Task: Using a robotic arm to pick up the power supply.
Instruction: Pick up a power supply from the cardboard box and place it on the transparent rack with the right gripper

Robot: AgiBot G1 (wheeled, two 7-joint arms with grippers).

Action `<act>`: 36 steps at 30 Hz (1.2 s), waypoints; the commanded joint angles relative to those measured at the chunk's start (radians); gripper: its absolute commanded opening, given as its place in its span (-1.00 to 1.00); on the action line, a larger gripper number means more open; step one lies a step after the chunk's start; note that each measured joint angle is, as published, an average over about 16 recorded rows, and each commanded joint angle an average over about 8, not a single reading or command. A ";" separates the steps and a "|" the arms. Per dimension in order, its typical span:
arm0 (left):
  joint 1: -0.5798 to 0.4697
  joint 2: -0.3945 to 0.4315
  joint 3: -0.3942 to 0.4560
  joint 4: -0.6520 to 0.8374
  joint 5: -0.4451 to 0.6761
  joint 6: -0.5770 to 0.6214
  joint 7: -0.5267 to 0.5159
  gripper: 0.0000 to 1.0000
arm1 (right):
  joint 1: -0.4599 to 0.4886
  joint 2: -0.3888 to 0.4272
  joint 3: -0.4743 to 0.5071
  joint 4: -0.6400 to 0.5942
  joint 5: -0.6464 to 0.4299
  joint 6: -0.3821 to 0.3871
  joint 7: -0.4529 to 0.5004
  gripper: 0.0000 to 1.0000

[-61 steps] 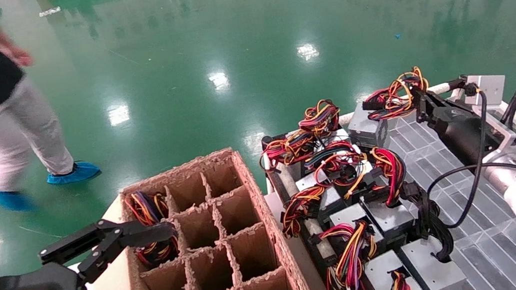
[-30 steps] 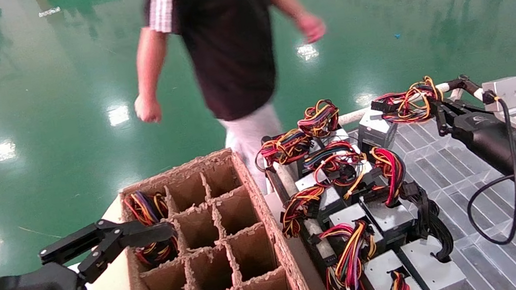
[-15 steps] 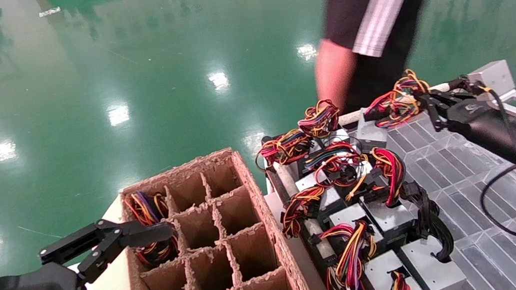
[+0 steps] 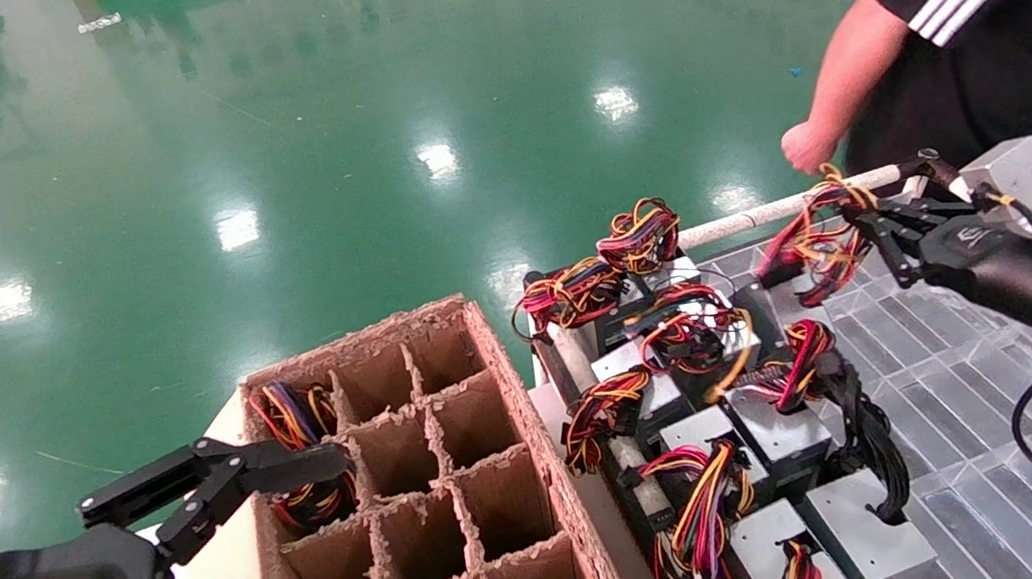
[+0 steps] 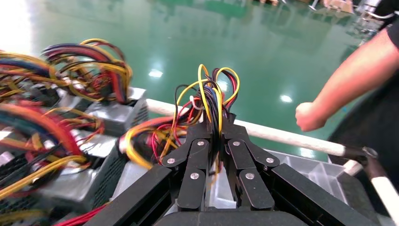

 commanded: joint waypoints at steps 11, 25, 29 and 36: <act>0.000 0.000 0.000 0.000 0.000 0.000 0.000 1.00 | 0.068 -0.124 -0.007 -0.001 -0.010 0.122 0.031 -1.00; 0.000 0.000 0.000 0.000 0.000 0.000 0.000 1.00 | 0.084 -0.204 0.000 -0.001 -0.001 0.185 -0.045 -1.00; 0.000 0.000 0.000 0.000 0.000 0.000 0.000 1.00 | 0.081 -0.210 0.012 -0.003 0.017 0.200 -0.081 -1.00; 0.000 0.000 0.000 0.000 0.000 0.000 0.000 1.00 | 0.084 -0.220 0.038 -0.003 0.053 0.231 -0.160 -0.93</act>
